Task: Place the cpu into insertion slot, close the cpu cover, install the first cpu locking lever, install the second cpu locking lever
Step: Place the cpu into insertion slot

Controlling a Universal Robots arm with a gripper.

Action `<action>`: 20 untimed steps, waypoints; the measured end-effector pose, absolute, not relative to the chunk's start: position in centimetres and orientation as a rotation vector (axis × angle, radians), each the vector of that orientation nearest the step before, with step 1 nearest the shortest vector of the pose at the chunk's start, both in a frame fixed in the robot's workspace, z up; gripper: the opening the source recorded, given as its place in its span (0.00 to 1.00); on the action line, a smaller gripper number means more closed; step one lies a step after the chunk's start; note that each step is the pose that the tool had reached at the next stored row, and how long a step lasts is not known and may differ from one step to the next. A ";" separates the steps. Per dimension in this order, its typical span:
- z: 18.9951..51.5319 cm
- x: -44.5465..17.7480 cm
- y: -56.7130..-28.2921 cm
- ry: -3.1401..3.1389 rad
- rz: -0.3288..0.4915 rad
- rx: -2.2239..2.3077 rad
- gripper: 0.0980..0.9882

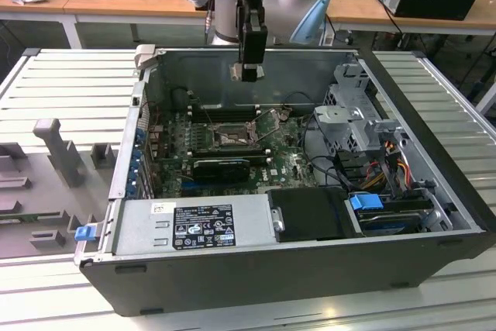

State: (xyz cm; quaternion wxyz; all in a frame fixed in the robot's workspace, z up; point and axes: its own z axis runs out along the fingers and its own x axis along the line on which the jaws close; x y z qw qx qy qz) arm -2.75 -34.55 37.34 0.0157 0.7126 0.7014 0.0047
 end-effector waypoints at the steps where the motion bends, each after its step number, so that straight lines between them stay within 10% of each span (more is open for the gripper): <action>1: 37.2 -2.8 -34.6 2.182 0.015 2.217 0.48; 20: 32.9 -3.0 -34.4 2.234 -0.009 2.191 0.48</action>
